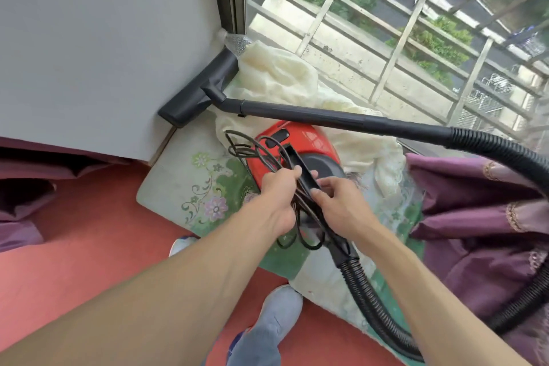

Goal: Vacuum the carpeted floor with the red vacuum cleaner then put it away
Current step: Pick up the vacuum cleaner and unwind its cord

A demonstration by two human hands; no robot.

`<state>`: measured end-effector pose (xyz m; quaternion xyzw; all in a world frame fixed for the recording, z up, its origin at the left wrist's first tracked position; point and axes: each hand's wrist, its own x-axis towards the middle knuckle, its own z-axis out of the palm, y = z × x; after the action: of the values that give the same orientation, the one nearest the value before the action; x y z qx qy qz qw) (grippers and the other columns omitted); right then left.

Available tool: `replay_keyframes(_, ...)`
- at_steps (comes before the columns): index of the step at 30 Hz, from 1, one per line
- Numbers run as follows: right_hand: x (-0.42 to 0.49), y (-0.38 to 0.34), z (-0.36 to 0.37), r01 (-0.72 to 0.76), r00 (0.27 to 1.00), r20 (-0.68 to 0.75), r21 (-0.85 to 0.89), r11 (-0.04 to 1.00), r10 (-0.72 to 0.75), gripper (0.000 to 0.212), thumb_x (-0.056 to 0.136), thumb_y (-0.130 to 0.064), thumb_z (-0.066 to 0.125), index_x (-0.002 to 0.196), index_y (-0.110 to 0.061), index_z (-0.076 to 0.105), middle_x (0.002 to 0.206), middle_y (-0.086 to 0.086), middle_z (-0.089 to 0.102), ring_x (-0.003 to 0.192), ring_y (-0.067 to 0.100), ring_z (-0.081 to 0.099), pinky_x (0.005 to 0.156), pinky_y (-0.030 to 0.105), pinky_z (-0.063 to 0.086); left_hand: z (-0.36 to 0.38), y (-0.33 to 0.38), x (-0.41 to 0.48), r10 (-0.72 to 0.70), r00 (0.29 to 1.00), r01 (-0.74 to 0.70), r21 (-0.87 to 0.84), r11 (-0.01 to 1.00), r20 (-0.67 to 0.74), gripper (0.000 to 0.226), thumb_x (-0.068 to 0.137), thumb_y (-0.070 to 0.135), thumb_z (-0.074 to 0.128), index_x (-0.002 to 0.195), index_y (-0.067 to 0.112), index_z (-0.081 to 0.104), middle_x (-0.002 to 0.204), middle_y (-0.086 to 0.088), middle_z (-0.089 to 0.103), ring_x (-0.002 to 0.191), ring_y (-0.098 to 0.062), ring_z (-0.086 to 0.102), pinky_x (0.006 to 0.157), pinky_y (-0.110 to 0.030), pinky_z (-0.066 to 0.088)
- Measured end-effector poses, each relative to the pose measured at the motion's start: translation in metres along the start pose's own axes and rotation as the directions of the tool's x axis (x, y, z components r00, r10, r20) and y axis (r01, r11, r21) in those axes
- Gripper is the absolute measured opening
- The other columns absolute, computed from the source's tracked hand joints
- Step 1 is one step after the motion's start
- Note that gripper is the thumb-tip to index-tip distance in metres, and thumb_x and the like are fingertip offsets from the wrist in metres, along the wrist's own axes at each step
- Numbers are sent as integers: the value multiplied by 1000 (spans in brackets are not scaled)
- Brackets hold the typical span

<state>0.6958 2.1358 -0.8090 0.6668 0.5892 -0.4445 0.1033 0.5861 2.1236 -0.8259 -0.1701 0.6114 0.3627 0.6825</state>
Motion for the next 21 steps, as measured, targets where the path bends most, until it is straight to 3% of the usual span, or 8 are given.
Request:
replay_keyframes(3, -7, -3, -8, 61, 998, 41, -91, 994, -58, 24, 92, -31, 55, 91, -17, 75, 74, -1, 68, 77, 22, 62, 71, 31, 48, -3, -4, 3, -32, 999, 32, -33, 999, 2, 22, 103, 22, 51, 99, 3, 62, 77, -10, 70, 64, -25, 63, 63, -35, 54)
replay_keyframes(5, -2, -14, -25, 133, 981, -109, -211, 968, -159, 24, 91, -24, 52, 83, -14, 73, 75, 1, 69, 72, 18, 63, 68, 26, 49, 1, -6, 4, -44, 999, 44, -52, 998, -2, 21, 103, 24, 52, 94, 6, 57, 63, -7, 61, 55, -23, 61, 61, -36, 54)
replay_keyframes(7, 18, -24, -50, 183, 890, -347, -327, 927, -298, 24, 89, -12, 50, 102, -13, 71, 100, 6, 69, 93, 20, 61, 82, 28, 47, 10, -7, 5, -39, 999, 39, -91, 995, -3, 21, 102, 27, 54, 98, 6, 53, 66, -8, 55, 55, -23, 60, 62, -38, 56)
replay_keyframes(9, 47, -24, -74, 97, 841, -418, -510, 855, -344, 42, 84, -6, 52, 126, -7, 59, 126, 16, 57, 117, 33, 48, 98, 42, 37, 17, -7, 9, -21, 1000, 19, -112, 994, -14, 27, 99, 31, 60, 95, 6, 53, 68, -8, 53, 54, -21, 56, 61, -36, 56)
replay_keyframes(11, 70, -14, -89, -41, 909, -336, -661, 750, -246, 53, 82, -9, 53, 135, -5, 45, 132, 22, 50, 120, 40, 43, 101, 50, 32, 19, -5, 12, -16, 1000, 14, -92, 996, -23, 28, 97, 31, 64, 94, 5, 54, 66, -7, 52, 53, -20, 53, 60, -35, 55)
replay_keyframes(14, 80, 3, -90, -121, 976, -206, -791, 600, -75, 42, 85, -15, 52, 126, -7, 45, 122, 21, 51, 114, 40, 46, 98, 53, 33, 17, -6, 19, -15, 1000, 13, -73, 997, -27, 29, 96, 27, 65, 104, 0, 57, 64, -6, 52, 51, -19, 53, 58, -33, 56)
replay_keyframes(18, 63, 16, -79, 48, 992, -38, -764, 643, -119, 30, 88, -31, 61, 108, -10, 57, 109, 14, 53, 100, 35, 57, 80, 40, 49, 15, -8, 15, -21, 999, 19, -60, 998, -47, 25, 98, 28, 62, 90, 5, 55, 61, -5, 48, 47, -17, 47, 51, -29, 51)
replay_keyframes(21, 28, 11, -69, 203, 969, 63, -754, 625, -238, 28, 88, -38, 57, 97, -12, 52, 93, 9, 59, 88, 33, 61, 68, 36, 45, 3, -12, 2, -14, 995, 9, -54, 999, -99, 25, 99, 32, 60, 87, 10, 53, 60, -3, 46, 47, -15, 43, 49, -26, 46)
